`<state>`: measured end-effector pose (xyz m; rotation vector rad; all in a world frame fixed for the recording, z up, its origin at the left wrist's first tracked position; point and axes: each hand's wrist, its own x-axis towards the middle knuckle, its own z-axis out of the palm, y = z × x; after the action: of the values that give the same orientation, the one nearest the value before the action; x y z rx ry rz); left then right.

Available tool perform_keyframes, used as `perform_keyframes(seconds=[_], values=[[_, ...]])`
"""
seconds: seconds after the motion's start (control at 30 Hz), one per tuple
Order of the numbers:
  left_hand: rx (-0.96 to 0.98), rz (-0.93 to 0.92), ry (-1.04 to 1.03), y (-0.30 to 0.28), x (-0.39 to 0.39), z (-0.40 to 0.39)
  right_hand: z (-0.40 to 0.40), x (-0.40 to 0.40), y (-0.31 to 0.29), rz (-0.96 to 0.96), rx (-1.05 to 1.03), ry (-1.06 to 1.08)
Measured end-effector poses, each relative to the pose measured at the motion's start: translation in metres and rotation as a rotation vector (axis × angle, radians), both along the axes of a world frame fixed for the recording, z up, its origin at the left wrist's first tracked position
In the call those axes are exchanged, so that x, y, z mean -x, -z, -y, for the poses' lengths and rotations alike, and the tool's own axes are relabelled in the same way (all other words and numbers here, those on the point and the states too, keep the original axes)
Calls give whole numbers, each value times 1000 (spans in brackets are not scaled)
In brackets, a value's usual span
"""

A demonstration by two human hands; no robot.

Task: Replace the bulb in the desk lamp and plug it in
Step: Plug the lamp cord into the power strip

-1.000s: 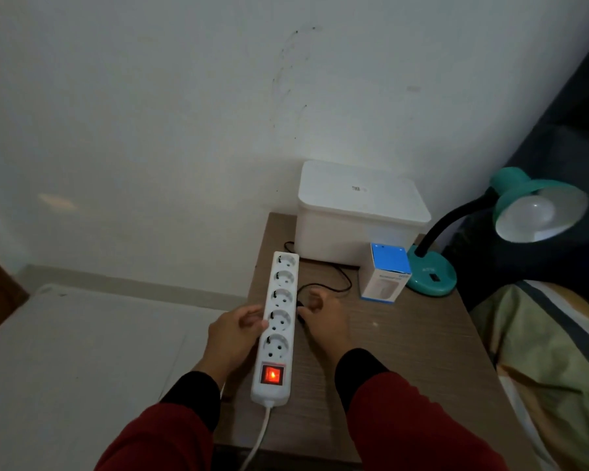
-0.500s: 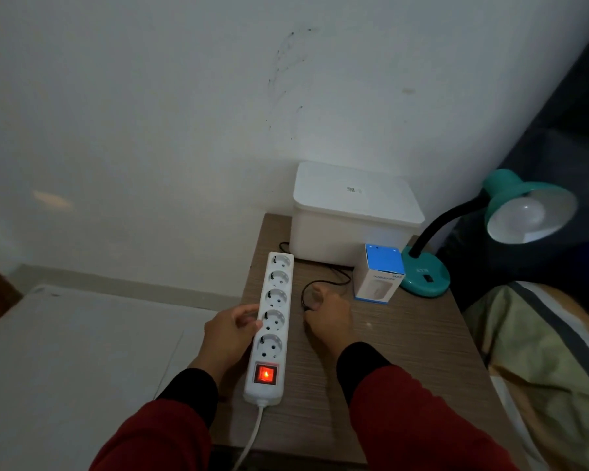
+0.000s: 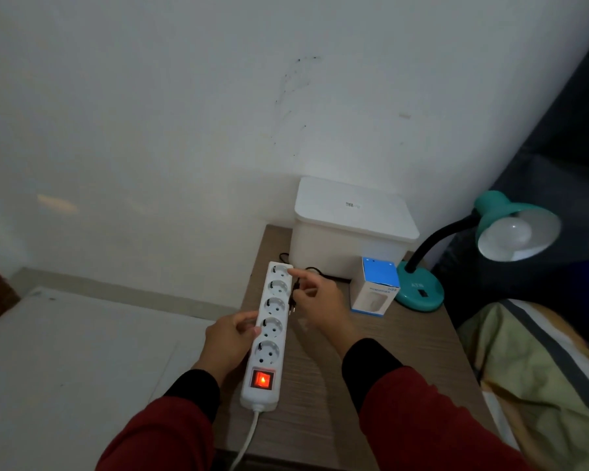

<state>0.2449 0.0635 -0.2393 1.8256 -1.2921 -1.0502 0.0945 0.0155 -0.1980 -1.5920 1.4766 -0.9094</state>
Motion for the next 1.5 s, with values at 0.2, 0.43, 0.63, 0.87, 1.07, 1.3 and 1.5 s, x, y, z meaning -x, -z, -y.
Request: perform_keyframes(seconds=[0.2, 0.43, 0.63, 0.87, 1.07, 1.3, 1.5], values=[[-2, -25, -1, 0, -3, 1, 8, -17, 14, -173, 97, 48], [-18, -26, 16, 2, -7, 3, 12, -28, 27, -445, 165, -11], [-21, -19, 43, 0, -7, 5, 17, -37, 28, -554, 209, -136], [-35, -23, 32, 1, -7, 5, 18, -29, 28, -556, 192, -130], [-39, -18, 42, 0, -7, 5, 23, -28, 30, -461, 116, -84], [-65, -20, 36, 1, -7, 7, 26, -34, 31, -609, 127, -160], [-87, 66, 50, -7, -1, 7, 25, -30, 19, -730, 34, -257]])
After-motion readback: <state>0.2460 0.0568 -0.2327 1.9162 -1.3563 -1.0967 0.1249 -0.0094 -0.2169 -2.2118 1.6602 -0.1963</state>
